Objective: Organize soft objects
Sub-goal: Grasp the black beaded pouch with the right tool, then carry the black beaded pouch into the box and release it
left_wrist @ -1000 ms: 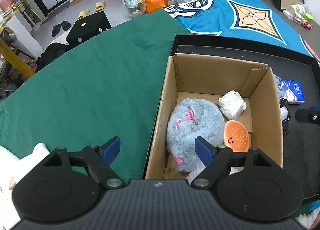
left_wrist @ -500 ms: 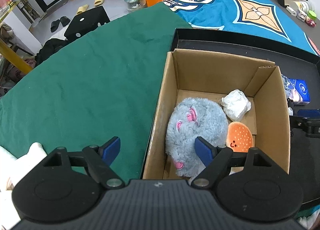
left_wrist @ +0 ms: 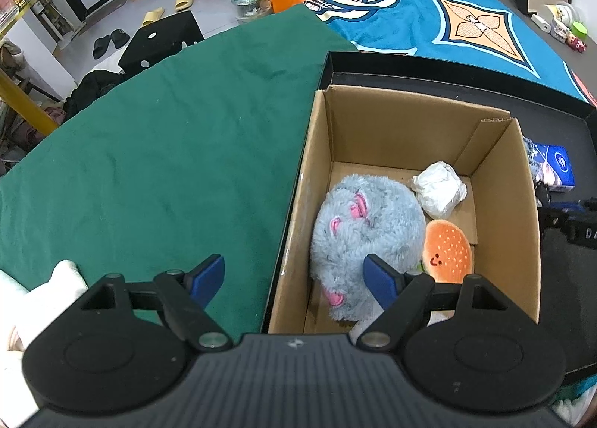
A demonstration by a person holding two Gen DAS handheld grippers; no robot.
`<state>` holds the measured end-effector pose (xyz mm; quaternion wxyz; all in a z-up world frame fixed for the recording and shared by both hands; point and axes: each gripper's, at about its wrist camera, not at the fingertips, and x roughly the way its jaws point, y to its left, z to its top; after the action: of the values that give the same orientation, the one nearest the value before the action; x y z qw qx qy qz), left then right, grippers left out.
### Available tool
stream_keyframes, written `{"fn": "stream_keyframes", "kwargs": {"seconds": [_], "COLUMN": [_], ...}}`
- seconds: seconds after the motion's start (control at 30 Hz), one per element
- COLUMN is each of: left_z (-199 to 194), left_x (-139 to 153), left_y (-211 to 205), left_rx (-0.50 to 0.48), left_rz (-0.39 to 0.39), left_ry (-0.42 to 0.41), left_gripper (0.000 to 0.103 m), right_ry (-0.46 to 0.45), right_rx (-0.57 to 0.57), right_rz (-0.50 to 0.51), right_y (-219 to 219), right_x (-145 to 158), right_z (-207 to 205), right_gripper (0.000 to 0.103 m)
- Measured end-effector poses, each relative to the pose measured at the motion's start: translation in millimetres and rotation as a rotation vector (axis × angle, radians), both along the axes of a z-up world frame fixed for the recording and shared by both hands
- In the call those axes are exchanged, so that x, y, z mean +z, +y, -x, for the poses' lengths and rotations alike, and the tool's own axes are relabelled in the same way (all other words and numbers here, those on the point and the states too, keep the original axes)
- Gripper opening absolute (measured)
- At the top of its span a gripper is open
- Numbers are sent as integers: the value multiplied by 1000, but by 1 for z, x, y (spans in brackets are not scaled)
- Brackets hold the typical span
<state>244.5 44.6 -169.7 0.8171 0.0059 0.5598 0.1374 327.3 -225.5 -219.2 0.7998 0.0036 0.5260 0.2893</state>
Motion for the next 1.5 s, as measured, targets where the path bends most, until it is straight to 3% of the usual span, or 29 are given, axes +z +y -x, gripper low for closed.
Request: {"fn": "stream_keyframes", "kwargs": {"seconds": [1.03, 1.23, 1.5], "left_z": [44, 53, 59], "left_x": [24, 27, 18], "left_y": [6, 9, 11], "left_rx": [18, 13, -2], "left_rz": [-1, 11, 43], "left_ry": [-80, -101, -110], "left_gripper": [80, 75, 51], "right_ry": [-193, -222, -246], "right_rx": [-34, -25, -21], "right_rz": [-42, -40, -33], "right_y": [-4, 2, 9], "right_x": [82, 90, 97], "right_z": [31, 38, 43], "right_gripper": [16, 16, 16]}}
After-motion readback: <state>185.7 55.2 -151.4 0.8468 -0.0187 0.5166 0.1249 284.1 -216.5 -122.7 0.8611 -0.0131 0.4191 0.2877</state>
